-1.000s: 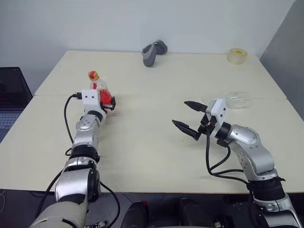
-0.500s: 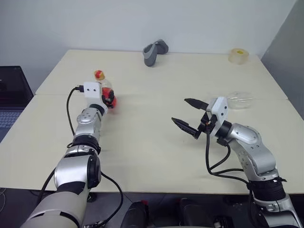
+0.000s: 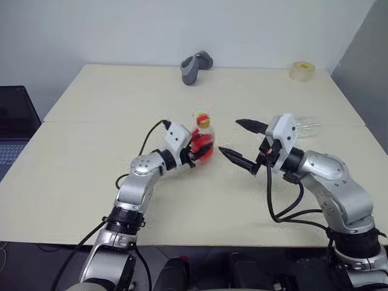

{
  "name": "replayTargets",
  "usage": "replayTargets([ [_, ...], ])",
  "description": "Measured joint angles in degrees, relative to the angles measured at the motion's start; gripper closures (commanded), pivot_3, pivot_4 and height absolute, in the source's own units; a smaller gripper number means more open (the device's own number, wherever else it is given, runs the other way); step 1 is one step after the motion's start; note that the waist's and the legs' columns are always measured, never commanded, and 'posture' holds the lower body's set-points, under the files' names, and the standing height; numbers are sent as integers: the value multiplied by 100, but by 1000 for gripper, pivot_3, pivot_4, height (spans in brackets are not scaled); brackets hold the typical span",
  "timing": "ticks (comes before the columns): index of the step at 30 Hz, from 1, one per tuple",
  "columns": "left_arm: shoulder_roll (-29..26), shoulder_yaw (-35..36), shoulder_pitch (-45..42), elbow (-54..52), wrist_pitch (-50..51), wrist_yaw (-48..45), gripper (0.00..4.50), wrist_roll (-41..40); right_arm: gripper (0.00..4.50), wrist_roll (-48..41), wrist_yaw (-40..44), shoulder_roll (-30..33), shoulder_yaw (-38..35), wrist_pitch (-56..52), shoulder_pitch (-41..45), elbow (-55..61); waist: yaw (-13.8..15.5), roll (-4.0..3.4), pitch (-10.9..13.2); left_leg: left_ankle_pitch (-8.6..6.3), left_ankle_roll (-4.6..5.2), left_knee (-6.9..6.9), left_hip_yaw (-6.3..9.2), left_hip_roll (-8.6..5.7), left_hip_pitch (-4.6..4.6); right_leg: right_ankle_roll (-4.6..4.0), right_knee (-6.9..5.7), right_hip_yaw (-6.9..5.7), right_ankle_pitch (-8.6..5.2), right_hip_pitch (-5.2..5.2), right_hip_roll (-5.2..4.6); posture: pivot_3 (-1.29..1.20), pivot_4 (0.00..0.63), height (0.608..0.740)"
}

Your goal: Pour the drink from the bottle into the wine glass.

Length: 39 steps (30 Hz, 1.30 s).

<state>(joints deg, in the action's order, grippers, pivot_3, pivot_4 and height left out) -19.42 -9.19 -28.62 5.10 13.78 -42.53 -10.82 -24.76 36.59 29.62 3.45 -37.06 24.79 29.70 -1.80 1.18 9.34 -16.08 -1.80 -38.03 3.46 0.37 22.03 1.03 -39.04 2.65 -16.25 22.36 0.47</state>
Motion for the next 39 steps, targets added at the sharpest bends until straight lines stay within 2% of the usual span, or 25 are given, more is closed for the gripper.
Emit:
replayTargets([
  [6,-140,-290,7,-45,41,-245,2577,224,0,-291,-28,102,78,-612,388,167,14,-3,2,0,1,0,0,-4,6,0,8,-5,-1,-1,-1,0,150,740],
  [19,-166,-508,52,-64,-212,-446,2577,417,0,-108,-283,-198,471,-714,563,-210,15,-3,2,0,1,-1,2,-3,7,-1,7,-6,-2,-1,-1,0,150,740],
  [23,-167,-508,57,-70,-212,-451,2577,420,895,-48,-277,-200,488,-683,565,-315,15,-3,2,0,1,0,3,-3,6,-1,7,-7,-2,-1,-1,0,150,740],
  [30,-168,-508,57,-76,-212,-465,2578,419,3293,-23,-144,-209,495,-548,566,-399,15,-3,2,-1,1,0,3,-4,7,0,7,-7,-2,-1,-1,0,150,740],
  [33,-165,-509,62,-101,-186,-481,2591,415,3304,-19,64,-145,497,-373,604,-556,15,-4,3,-1,1,-1,1,-4,7,0,7,-7,-2,-1,-1,0,150,740],
  [37,-191,-464,101,-280,-10,-675,2774,224,3304,-98,977,32,513,123,1013,-1255,5,-6,6,-1,2,0,-1,-3,5,-1,7,-9,-1,0,0,0,150,740],
  [39,-255,-386,113,-485,208,-854,2848,-13,3304,-125,1653,81,581,413,1498,-1848,-11,-15,16,-1,2,0,-3,0,2,-1,5,-8,-1,0,3,0,150,740],
])
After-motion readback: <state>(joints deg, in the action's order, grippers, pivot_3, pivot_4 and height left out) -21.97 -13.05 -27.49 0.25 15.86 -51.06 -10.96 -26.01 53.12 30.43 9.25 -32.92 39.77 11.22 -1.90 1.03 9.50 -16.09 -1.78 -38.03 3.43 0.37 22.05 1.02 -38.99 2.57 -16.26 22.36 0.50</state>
